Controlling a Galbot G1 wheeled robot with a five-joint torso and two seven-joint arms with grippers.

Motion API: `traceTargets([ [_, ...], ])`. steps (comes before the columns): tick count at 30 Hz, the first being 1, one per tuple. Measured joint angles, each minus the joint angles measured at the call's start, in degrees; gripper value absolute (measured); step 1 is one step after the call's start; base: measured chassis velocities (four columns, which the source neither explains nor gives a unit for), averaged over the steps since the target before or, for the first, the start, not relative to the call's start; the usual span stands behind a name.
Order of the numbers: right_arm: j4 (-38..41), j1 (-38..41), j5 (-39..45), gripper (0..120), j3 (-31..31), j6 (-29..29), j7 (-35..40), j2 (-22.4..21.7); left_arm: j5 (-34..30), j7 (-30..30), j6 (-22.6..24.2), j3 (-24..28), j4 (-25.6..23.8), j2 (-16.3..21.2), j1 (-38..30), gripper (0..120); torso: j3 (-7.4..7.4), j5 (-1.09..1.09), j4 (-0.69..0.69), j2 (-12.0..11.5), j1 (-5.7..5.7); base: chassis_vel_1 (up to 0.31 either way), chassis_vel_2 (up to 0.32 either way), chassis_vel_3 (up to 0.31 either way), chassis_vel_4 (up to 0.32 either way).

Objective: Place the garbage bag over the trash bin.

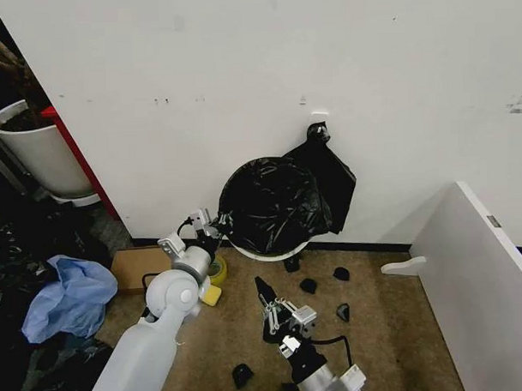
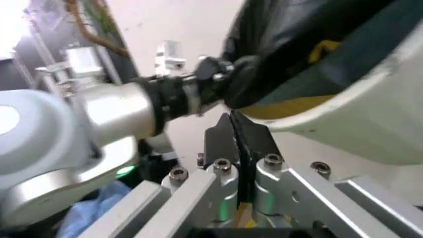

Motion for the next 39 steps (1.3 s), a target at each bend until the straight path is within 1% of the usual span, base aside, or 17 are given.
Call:
traceTargets([
  [4, -0.01, 0.65, -2.05, 7, 1.7, -0.33, 1.82, 0.07, -0.01, 0.12, 0.26, -0.26, -0.01, 0.28, 0.3, 1, 0.0, 0.0, 0.0, 0.0, 0.0, 0.0, 0.0, 0.0, 0.0],
  [7, -0.2, 1.41, -7.14, 21, 3.97, -0.91, 3.66, -0.19, -0.03, 0.28, 0.61, -0.38, -0.12, 0.49, 0.6, 1, 0.0, 0.0, 0.0, 0.0, 0.0, 0.0, 0.0, 0.0, 0.0],
  [10, -0.11, 1.64, -9.41, 31, 4.98, -1.71, 5.05, -0.54, -0.1, 0.4, 0.79, -0.39, -0.4, 0.52, 0.72, 1, 0.0, 0.0, 0.0, 0.0, 0.0, 0.0, 0.0, 0.0, 0.0],
  [11, 0.32, 1.63, -8.7, 36, 5.02, -2.04, 5.37, -0.7, -0.11, 0.43, 0.82, -0.4, -0.5, 0.56, 0.73, 1, 0.0, 0.0, 0.0, 0.0, 0.0, 0.0, 0.0, 0.0, 0.0],
  [12, 0.32, 1.63, -8.7, 36, 5.02, -2.04, 5.37, -0.7, -0.11, 0.43, 0.82, -0.4, -0.5, 0.56, 0.73, 1, 0.0, 0.0, 0.0, 0.0, 0.0, 0.0, 0.0, 0.0, 0.0],
  [15, 1.61, 1.68, -4.05, 49, 4.85, -2.29, 5.5, -0.81, -0.16, 0.49, 0.85, -0.44, -0.72, 0.83, 0.85, 1, 0.0, 0.0, 0.0, 0.0, 0.0, 0.0, 0.0, 0.0, 0.0],
  [18, 1.69, 2.25, -2.79, 62, 5.17, -1.95, 5.45, -0.54, -0.26, 0.55, 0.9, -0.5, -1.14, 1.03, 1.17, 1, 0.0, 0.0, 0.0, 0.0, 0.0, 0.0, 0.0, 0.0, 0.0],
  [20, 1.69, 2.34, -2.7, 65, 5.27, -1.9, 5.45, -0.52, -0.27, 0.56, 0.91, -0.51, -1.23, 1.06, 1.24, 1, 0.0, 0.0, 0.0, 0.0, 0.0, 0.0, 0.0, 0.0, 0.0],
  [22, 1.72, 2.49, -2.01, 71, 5.41, -1.89, 5.45, -0.52, -0.27, 0.56, 0.97, -0.51, -1.43, 1.14, 1.46, 1, 0.0, 0.0, 0.0, 0.0, 0.0, 0.0, 0.0, 0.0, 0.0],
  [23, 1.94, 2.54, -1.2, 78, 5.41, -1.95, 5.45, -0.57, -0.27, 0.57, 1.0, -0.51, -1.52, 1.17, 1.54, 1, 0.0, 0.0, 0.0, 0.0, 0.0, 0.0, 0.0, 0.0, 0.0],
  [24, 2.18, 2.6, -0.62, 79, 5.41, -1.99, 5.45, -0.59, -0.27, 0.58, 1.01, -0.52, -1.56, 1.17, 1.58, 1, 0.0, 0.0, 0.0, 0.0, 0.0, 0.0, 0.0, 0.0, 0.0],
  [26, 2.64, 2.75, 0.73, 90, 5.41, -2.06, 5.42, -0.59, -0.26, 0.58, 1.02, -0.51, -1.57, 1.16, 1.66, 1, 0.0, 0.0, 0.0, 0.0, 0.0, 0.0, 0.0, 0.0, 0.0],
  [28, 2.89, 2.85, 1.86, 87, 5.43, -2.1, 5.34, -0.59, -0.21, 0.58, 1.03, -0.45, -1.57, 1.13, 1.72, 1, 0.0, 0.0, 0.0, 0.0, 0.0, 0.0, 0.0, 0.0, 0.0],
  [33, 4.41, 3.25, 7.45, 65, 5.41, -2.57, 4.74, -0.73, -0.03, 0.64, 1.06, -0.18, -1.65, 0.92, 1.84, 1, 0.0, 0.0, 0.0, 0.0, 0.0, 0.0, 0.0, 0.0, 0.0],
  [35, 5.19, 3.46, 9.98, 59, 5.37, -2.81, 4.25, -0.74, 0.06, 0.64, 1.06, -0.14, -1.65, 0.87, 1.86, 1, 0.0, 0.0, 0.0, 0.0, 0.0, 0.0, 0.0, 0.0, 0.0],
  [36, 5.19, 3.46, 9.98, 59, 5.37, -2.81, 4.25, -0.74, 0.06, 0.64, 1.06, -0.14, -1.65, 0.87, 1.86, 1, 0.0, 0.0, 0.0, 0.0, 0.0, 0.0, 0.0, 0.0, 0.0],
  [39, 5.91, 3.71, 12.12, 46, 5.33, -3.26, 4.11, -0.62, 0.16, 0.64, 1.08, -0.09, -1.66, 0.78, 1.9, 1, 0.0, 0.0, 0.0, 0.0, 0.0, 0.0, 0.0, 0.0, 0.0],
])
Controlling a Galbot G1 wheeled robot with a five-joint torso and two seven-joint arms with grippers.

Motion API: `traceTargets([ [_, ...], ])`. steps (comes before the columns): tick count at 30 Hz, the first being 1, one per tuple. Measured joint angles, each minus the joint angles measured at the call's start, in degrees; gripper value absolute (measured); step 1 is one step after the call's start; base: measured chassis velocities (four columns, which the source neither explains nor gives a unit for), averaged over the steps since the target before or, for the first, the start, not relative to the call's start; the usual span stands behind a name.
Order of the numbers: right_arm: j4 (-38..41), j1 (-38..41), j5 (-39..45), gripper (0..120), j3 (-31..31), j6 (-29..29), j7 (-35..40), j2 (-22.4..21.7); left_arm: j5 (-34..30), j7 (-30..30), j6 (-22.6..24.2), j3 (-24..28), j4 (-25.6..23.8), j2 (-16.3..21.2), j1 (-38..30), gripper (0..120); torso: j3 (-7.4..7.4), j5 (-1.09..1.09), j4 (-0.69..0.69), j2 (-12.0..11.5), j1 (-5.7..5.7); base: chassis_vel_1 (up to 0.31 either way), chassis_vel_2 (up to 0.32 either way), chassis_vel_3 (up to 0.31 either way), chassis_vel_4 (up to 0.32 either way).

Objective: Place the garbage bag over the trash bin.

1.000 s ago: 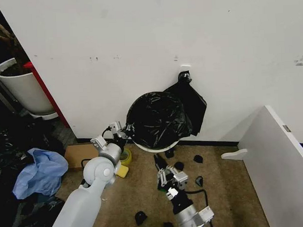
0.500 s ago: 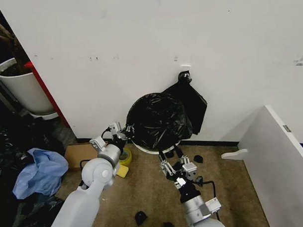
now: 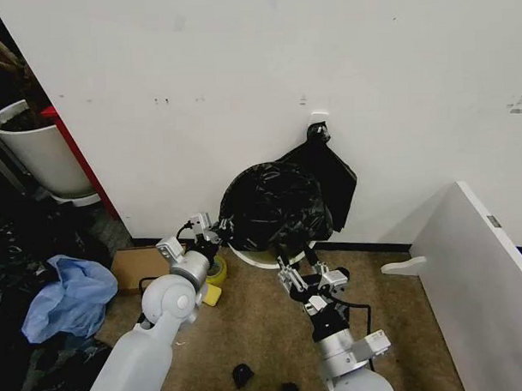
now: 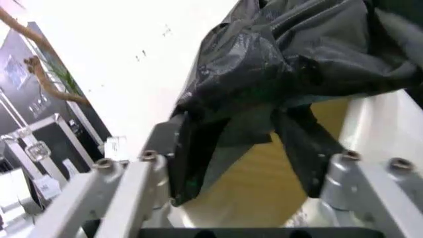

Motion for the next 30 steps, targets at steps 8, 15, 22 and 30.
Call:
traceTargets([
  [8, 0.3, 0.04, 2.09, 16, -0.18, -0.04, -0.36, 0.13, 0.26, 0.0, 0.02, 0.14, 0.08, -0.19, 0.05, 1, 0.0, 0.0, 0.0, 0.0, 0.0, 0.0, 0.0, 0.0, 0.0],
  [15, 0.93, 0.07, 4.03, 0, -0.15, 0.07, -0.51, 0.2, 0.7, 0.0, 0.02, 0.29, 0.3, -0.3, 0.1, 1, 0.0, 0.0, 0.0, 0.0, 0.0, 0.0, 0.0, 0.0, 0.0],
  [22, 0.87, -0.17, 4.35, 0, -0.1, 0.72, -1.42, 0.2, 0.77, -0.04, 0.02, 0.33, 0.39, -0.32, 0.02, 1, 0.0, 0.0, 0.0, 0.0, 0.0, 0.0, 0.0, 0.0, 0.0],
  [30, -0.01, -1.7, 3.39, 0, -0.57, 2.12, -3.54, 0.02, 0.26, -0.41, 0.01, -0.58, 0.46, -0.3, -0.43, 1, 0.0, 0.0, 0.0, 0.0, 0.0, 0.0, 0.0, 0.0, 0.0],
])
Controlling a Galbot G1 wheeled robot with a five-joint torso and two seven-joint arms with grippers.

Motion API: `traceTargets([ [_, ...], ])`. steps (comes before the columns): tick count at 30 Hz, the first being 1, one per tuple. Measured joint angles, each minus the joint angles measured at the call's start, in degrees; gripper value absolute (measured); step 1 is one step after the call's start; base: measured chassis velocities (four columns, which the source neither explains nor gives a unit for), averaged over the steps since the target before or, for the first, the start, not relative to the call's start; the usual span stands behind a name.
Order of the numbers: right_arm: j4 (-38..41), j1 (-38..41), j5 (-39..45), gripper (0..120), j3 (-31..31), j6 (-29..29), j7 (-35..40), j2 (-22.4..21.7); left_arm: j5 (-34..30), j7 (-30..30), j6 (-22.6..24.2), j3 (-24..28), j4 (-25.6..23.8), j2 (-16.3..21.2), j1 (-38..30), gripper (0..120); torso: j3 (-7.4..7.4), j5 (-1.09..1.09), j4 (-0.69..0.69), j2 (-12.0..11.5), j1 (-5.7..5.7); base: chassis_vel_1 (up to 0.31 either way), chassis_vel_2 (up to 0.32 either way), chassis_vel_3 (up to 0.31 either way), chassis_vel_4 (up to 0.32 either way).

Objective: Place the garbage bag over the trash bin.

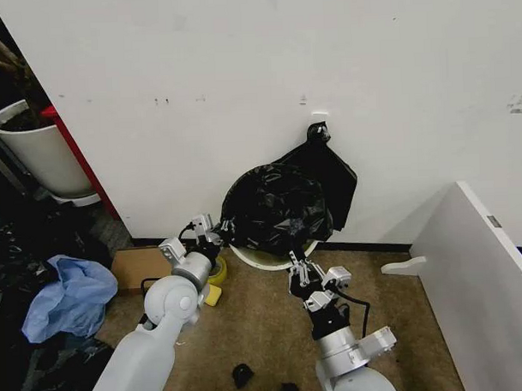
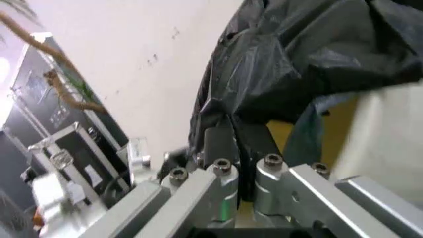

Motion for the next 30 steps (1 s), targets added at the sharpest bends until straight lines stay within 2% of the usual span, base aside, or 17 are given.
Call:
traceTargets([
  [9, -0.7, -1.74, -1.39, 0, -0.82, 3.18, -6.49, -0.5, -0.76, -0.09, 0.02, -0.92, 0.06, 0.24, -0.48, 1, 0.0, 0.0, 0.0, 0.0, 0.0, 0.0, 0.0, 0.0, 0.0],
  [15, -1.4, -2.53, 1.46, 0, -0.8, 6.12, -12.79, -1.36, -2.09, -0.22, 0.14, -2.46, -0.23, 0.31, -0.33, 1, 0.0, -0.01, -0.01, 0.0, 0.0, 0.0, 0.0, 0.0, 0.0],
  [24, -4.45, -2.42, -0.93, 0, -1.08, 6.01, -11.56, -2.21, -4.61, -1.03, 0.78, -4.26, -1.77, 0.4, 0.41, 1, 0.0, 0.0, 0.0, 0.0, 0.0, 0.0, 0.0, 0.0, 0.0],
  [30, -6.16, -1.31, -9.41, 0, -1.47, 6.18, -4.85, -1.08, -4.8, -1.09, 0.85, -4.26, -1.87, 0.4, 0.58, 1, 0.0, 0.0, 0.0, 0.0, 0.0, 0.0, 0.0, 0.0, 0.0],
])
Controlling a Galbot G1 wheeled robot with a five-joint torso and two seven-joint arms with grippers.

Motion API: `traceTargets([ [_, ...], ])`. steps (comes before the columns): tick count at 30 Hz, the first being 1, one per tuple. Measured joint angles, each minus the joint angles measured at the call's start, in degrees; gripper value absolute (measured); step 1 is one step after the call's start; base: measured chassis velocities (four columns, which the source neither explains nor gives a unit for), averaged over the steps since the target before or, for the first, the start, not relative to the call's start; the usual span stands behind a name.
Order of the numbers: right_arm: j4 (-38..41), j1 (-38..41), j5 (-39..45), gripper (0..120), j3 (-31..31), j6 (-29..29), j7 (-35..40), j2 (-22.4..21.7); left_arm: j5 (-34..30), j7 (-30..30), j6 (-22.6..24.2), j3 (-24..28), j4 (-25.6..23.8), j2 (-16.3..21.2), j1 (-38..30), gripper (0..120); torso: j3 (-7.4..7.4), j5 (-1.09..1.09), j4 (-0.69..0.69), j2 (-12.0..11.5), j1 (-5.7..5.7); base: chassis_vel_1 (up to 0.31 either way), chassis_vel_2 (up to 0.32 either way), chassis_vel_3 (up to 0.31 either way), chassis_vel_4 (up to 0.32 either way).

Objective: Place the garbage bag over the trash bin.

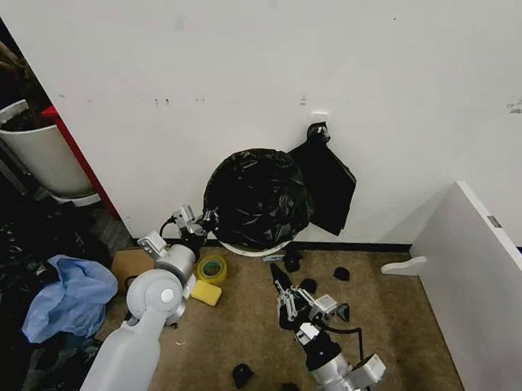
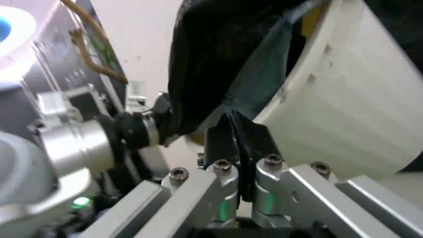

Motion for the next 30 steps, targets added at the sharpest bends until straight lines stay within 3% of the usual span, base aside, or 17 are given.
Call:
traceTargets([
  [2, -0.2, 0.03, -3.83, 0, -0.37, 0.21, 2.36, 0.44, -0.02, -0.01, 0.02, 0.02, 0.0, 0.06, 0.03, 1, 0.0, 0.0, 0.0, 0.0, 0.0, 0.0, 0.0, 0.0, 0.0],
  [8, 0.37, -0.07, -18.88, 23, -1.38, -1.42, 11.59, 1.72, 0.03, -0.01, 0.05, 0.48, 0.19, 0.01, 0.06, 1, 0.0, 0.0, 0.0, 0.0, 0.0, 0.0, 0.0, 0.0, 0.0],
  [11, 0.55, -0.05, -21.73, 30, -1.4, -2.26, 13.18, 1.83, 0.1, -0.02, 0.05, 0.59, 0.24, -0.05, 0.05, 1, 0.0, 0.0, 0.0, 0.0, 0.0, 0.0, 0.0, 0.0, 0.0],
  [13, 1.09, -0.1, -27.67, 43, -1.45, -5.4, 16.84, 1.89, 0.25, -0.05, 0.1, 0.87, 0.35, -0.24, 0.03, 1, 0.0, 0.0, 0.0, 0.0, 0.0, 0.0, 0.0, 0.0, 0.0],
  [17, 1.4, -0.1, -28.65, 50, -1.72, -6.46, 17.66, 1.9, 0.32, -0.06, 0.13, 0.99, 0.39, -0.3, 0.0, 1, 0.0, 0.0, 0.0, 0.0, 0.0, 0.0, 0.0, 0.0, 0.0],
  [18, 1.67, -0.01, -28.74, 60, -2.15, -7.27, 17.94, 1.93, 0.41, -0.07, 0.16, 1.09, 0.46, -0.33, -0.06, 1, 0.0, 0.0, 0.0, 0.0, 0.0, 0.0, 0.0, 0.0, 0.0],
  [22, 1.95, 0.96, -28.19, 77, -2.59, -8.2, 17.81, 2.39, 0.66, -0.11, 0.2, 1.24, 0.58, -0.54, -0.15, 1, 0.0, 0.0, 0.0, 0.0, 0.0, 0.0, 0.0, 0.0, 0.0],
  [26, 2.11, 2.0, -26.12, 84, -3.03, -9.26, 17.41, 2.94, 1.14, -0.12, 0.21, 1.41, 0.58, -0.76, -0.05, 1, 0.0, 0.0, 0.0, 0.0, 0.0, 0.0, 0.0, 0.0, 0.0],
  [30, 1.97, 2.65, -24.96, 80, -3.09, -9.54, 17.03, 3.21, 1.34, -0.12, 0.22, 1.46, 0.58, -0.88, 0.05, 1, 0.0, 0.0, 0.0, 0.0, 0.0, 0.0, 0.0, 0.0, 0.0],
])
